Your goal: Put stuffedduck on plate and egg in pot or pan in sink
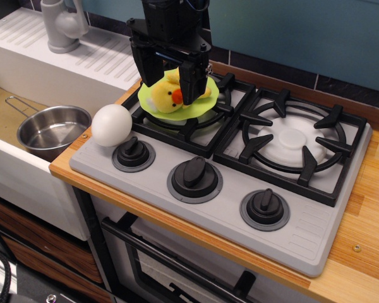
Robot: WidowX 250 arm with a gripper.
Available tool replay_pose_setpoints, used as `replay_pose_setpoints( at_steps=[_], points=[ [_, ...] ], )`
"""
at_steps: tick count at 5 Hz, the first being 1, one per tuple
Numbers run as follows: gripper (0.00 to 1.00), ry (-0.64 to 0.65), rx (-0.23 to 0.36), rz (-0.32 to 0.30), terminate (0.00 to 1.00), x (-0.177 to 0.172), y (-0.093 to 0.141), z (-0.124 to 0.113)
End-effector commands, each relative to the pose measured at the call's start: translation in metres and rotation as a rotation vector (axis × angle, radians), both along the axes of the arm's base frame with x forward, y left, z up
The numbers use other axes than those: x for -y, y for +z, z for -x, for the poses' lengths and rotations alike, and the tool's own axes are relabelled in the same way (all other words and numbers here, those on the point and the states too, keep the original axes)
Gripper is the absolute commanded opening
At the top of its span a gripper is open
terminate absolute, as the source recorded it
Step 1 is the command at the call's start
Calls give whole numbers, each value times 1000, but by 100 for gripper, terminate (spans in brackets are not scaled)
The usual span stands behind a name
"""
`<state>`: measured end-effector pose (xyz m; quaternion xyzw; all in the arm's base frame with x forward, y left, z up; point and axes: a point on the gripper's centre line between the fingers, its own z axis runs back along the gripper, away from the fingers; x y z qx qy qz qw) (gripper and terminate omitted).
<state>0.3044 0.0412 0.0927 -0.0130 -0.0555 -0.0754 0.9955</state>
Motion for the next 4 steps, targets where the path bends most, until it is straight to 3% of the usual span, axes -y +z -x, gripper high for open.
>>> replay_pose_setpoints(
  at_steps=[1, 3, 4],
  points=[
    [100, -4, 75, -14, 0, 1, 23, -8],
    [100, 58, 107, -86, 0, -18, 21, 13],
    [100, 67, 124, -90, 0, -29, 21, 17]
  ],
)
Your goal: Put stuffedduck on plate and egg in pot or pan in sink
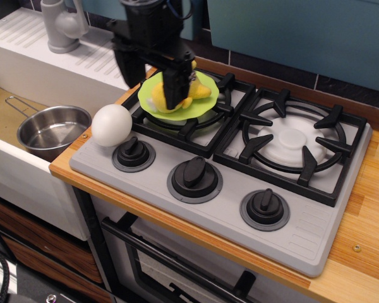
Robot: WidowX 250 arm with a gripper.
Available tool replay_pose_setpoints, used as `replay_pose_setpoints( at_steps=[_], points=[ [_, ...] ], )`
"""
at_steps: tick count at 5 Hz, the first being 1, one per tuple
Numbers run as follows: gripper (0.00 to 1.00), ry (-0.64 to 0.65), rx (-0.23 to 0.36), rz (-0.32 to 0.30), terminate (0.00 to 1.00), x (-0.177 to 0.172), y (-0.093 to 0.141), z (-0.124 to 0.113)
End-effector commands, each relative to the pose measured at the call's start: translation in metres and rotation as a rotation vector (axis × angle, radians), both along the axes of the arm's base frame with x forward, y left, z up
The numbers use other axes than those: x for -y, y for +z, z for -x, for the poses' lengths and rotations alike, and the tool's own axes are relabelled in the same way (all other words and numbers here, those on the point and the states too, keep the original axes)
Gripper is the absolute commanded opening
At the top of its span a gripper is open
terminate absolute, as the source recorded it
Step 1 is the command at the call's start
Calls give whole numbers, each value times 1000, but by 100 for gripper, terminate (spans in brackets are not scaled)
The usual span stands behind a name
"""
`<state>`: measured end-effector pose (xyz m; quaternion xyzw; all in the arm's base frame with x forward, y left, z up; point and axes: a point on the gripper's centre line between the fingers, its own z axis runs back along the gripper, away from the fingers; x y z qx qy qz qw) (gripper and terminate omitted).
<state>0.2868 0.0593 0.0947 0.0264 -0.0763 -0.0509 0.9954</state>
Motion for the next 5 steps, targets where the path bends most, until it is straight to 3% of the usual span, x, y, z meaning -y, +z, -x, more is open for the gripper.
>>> replay_pose_setpoints(
  at_steps=[1, 3, 5],
  points=[
    [100, 39, 100, -32, 0, -21, 16, 4],
    [100, 51, 117, -68, 0, -40, 12, 14],
    [100, 63, 136, -50, 0, -48, 4, 19]
  ],
)
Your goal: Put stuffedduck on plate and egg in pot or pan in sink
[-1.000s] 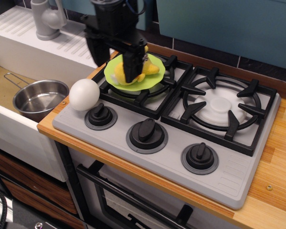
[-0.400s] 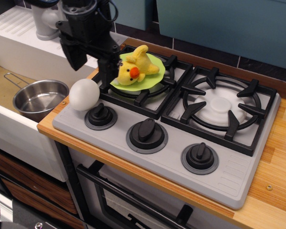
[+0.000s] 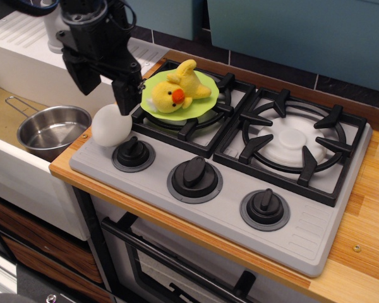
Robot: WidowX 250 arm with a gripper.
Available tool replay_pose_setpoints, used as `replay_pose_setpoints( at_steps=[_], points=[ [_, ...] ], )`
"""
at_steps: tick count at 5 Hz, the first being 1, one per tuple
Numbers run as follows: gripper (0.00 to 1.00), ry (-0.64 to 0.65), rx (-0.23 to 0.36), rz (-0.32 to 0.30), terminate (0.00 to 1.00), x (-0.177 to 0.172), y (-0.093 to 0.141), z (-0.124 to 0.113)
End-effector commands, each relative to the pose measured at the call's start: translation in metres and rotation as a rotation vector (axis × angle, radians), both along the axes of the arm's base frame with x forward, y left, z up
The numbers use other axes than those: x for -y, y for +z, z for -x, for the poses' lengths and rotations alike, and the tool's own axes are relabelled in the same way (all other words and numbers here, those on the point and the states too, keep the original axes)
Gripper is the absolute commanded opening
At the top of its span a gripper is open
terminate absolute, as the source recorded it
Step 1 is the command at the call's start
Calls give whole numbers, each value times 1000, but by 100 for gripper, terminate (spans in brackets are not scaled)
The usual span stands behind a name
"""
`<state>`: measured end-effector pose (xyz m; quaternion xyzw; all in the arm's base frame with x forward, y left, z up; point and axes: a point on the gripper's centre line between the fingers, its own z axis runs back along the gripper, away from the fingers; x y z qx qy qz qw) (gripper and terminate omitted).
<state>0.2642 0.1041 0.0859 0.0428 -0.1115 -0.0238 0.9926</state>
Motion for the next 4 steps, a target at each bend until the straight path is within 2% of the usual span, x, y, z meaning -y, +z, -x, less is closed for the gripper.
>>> replay_pose_setpoints(
  at_steps=[1, 4],
  points=[
    [100, 20, 69, -22, 0, -4, 10, -4],
    [100, 12, 136, -6, 0, -1, -11, -12]
  ],
)
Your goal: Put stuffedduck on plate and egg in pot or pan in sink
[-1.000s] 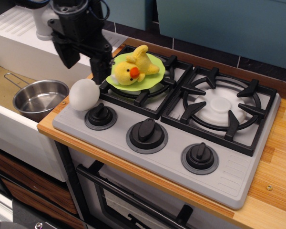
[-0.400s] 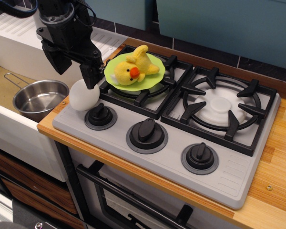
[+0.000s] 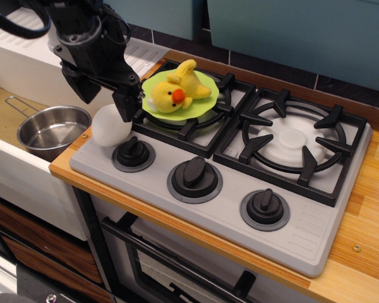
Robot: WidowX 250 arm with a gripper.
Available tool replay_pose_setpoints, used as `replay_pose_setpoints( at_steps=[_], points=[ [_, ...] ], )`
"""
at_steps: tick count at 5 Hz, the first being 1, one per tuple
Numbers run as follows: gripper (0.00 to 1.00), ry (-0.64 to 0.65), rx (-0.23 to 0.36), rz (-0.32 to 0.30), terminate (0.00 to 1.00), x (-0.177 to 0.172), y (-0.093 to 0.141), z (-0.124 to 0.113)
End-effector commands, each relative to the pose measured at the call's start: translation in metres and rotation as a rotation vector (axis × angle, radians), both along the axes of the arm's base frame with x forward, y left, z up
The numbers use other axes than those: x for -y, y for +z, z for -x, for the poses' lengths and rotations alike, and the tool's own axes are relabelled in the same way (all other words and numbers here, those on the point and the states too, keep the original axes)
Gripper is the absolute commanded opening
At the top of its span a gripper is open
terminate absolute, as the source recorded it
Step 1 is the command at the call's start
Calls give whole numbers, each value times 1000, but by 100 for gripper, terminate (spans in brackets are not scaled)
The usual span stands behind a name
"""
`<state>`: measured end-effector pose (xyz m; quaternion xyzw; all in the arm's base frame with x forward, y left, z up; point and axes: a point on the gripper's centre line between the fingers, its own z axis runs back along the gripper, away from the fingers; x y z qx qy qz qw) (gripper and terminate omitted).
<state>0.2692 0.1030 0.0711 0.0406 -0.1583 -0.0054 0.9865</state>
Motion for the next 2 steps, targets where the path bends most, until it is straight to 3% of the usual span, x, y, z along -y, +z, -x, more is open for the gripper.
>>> replay_pose_setpoints(
  at_steps=[1, 2],
  points=[
    [100, -23, 51, -21, 0, -5, 3, -7],
    [100, -17, 44, -25, 0, -8, 3, -5]
  ],
)
